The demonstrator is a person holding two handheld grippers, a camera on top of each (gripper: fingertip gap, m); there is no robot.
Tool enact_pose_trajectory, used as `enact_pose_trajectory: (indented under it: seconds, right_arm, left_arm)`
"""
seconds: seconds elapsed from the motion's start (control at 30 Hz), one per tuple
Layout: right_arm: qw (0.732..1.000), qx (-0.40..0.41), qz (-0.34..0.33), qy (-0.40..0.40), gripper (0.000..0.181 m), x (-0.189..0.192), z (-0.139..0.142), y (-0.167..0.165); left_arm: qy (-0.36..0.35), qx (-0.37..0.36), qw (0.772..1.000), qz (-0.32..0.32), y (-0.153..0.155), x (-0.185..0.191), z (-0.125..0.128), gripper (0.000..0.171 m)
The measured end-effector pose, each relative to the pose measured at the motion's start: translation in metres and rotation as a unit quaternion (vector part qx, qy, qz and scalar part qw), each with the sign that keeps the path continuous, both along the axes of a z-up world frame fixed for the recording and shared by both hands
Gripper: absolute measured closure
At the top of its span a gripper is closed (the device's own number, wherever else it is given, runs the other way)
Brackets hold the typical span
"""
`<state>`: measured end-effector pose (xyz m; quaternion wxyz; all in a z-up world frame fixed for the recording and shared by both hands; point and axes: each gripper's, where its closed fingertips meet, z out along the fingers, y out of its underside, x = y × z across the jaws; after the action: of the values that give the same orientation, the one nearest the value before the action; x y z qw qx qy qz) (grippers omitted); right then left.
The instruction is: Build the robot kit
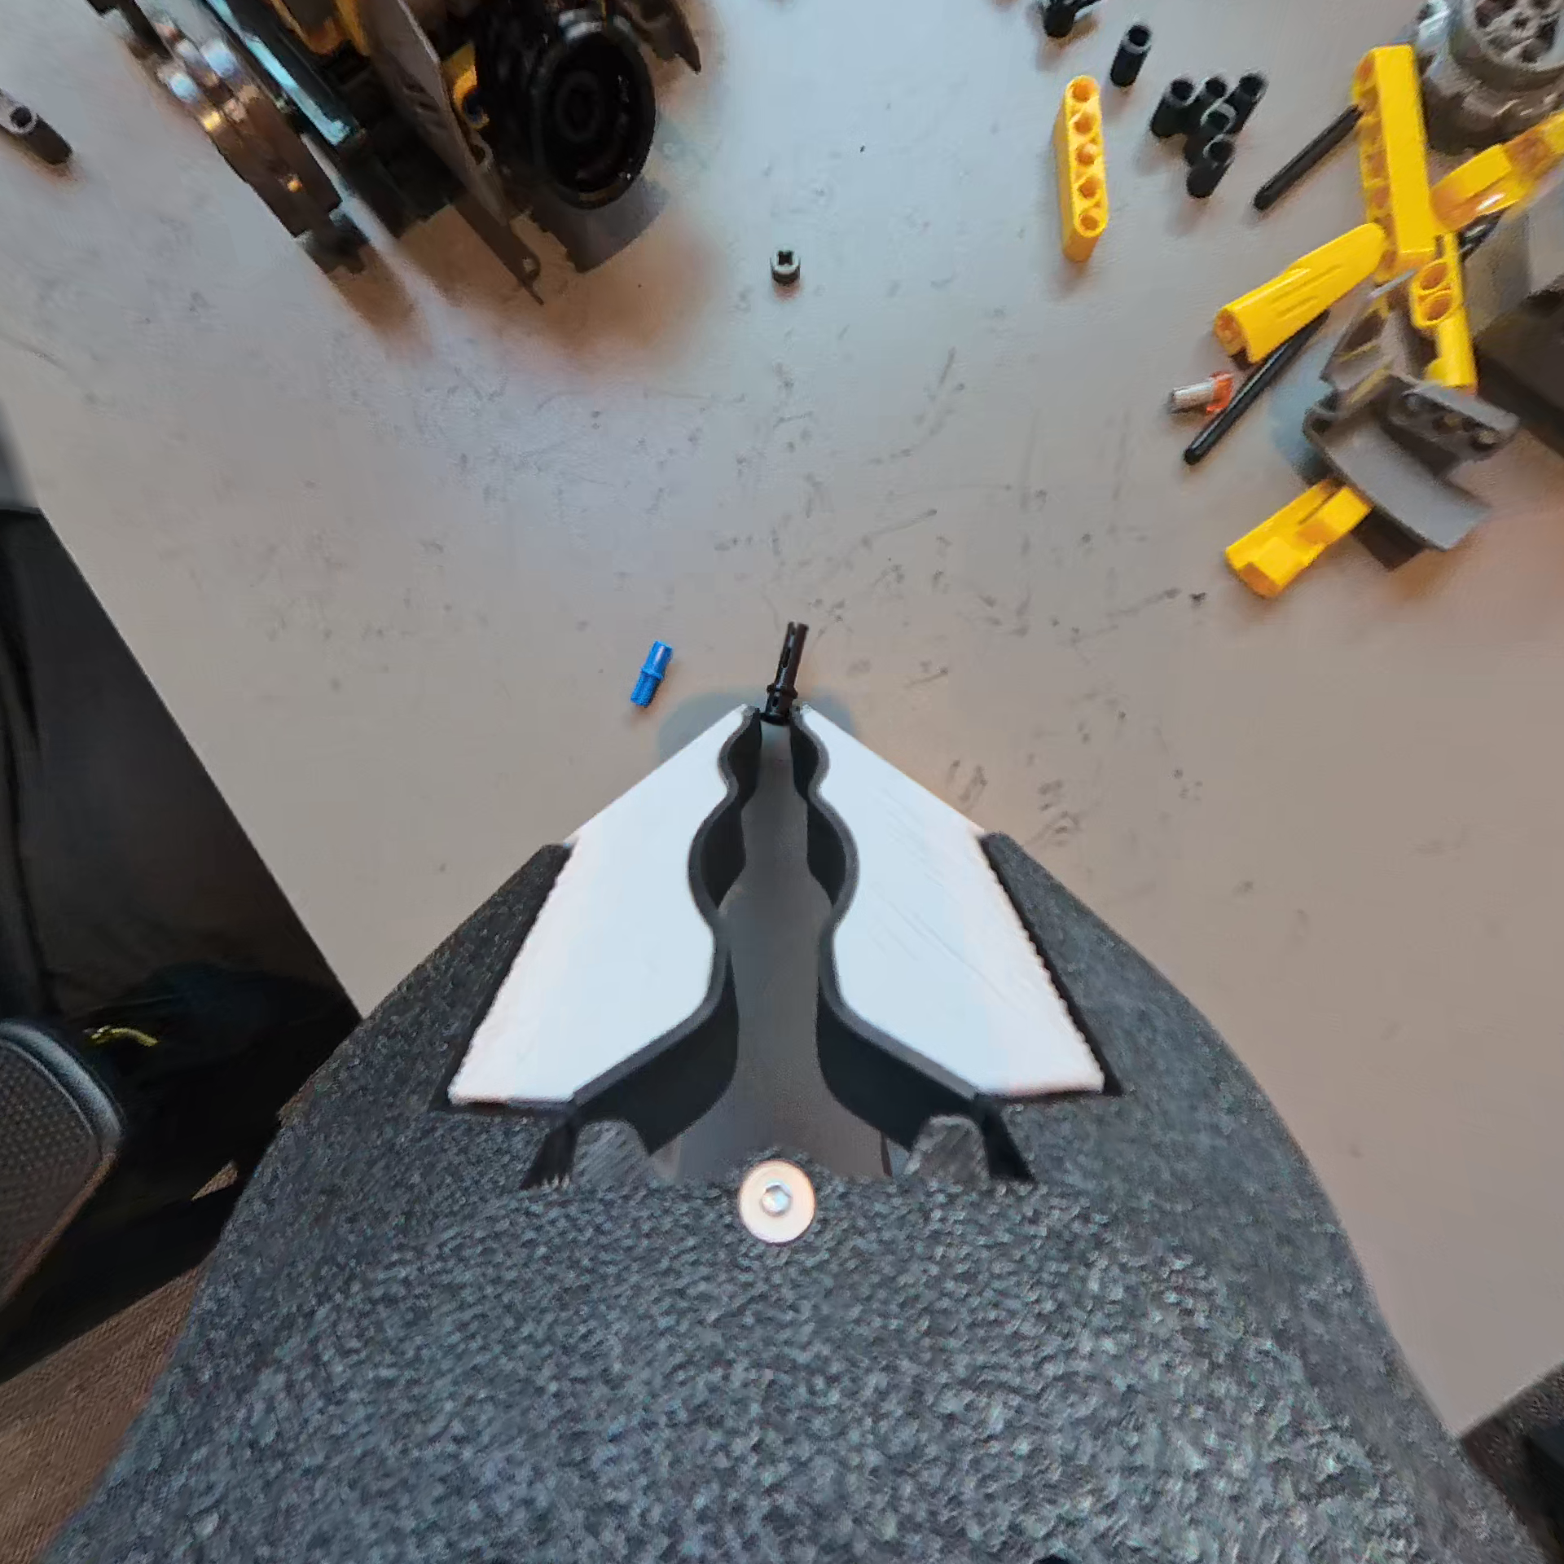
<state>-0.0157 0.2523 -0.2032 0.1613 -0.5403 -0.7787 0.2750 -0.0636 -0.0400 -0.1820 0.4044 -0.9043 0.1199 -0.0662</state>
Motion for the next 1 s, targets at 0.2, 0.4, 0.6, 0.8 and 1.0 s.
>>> enact_pose_trajectory:
  seconds: [0.2,0.4,0.6,0.8,1.0]
  right_arm:
    - [0.999,-0.007,0.018,0.050,0.174,-0.008,0.041,-0.045]
    - [0.991,-0.003,0.097,0.097,0.175,-0.023,0.055,-0.130]
    - [0.984,-0.013,0.144,0.103,0.175,-0.031,0.051,-0.176]
    - [0.978,-0.028,0.175,0.112,0.174,-0.033,0.054,-0.200]
    - [0.967,-0.020,0.223,0.117,0.174,-0.033,0.058,-0.228]
  left_arm:
    - [-0.008,0.010,1.000,-0.001,-0.002,0.002,0.000,0.152]
    - [-0.007,0.031,0.999,0.016,0.002,-0.003,0.008,0.154]
    - [-0.003,0.040,0.999,0.021,0.004,0.000,0.011,0.156]
    - [0.001,0.044,0.999,0.026,0.007,-0.001,0.011,0.161]
    - [0.001,0.051,0.998,0.028,0.011,-0.004,0.013,0.165]
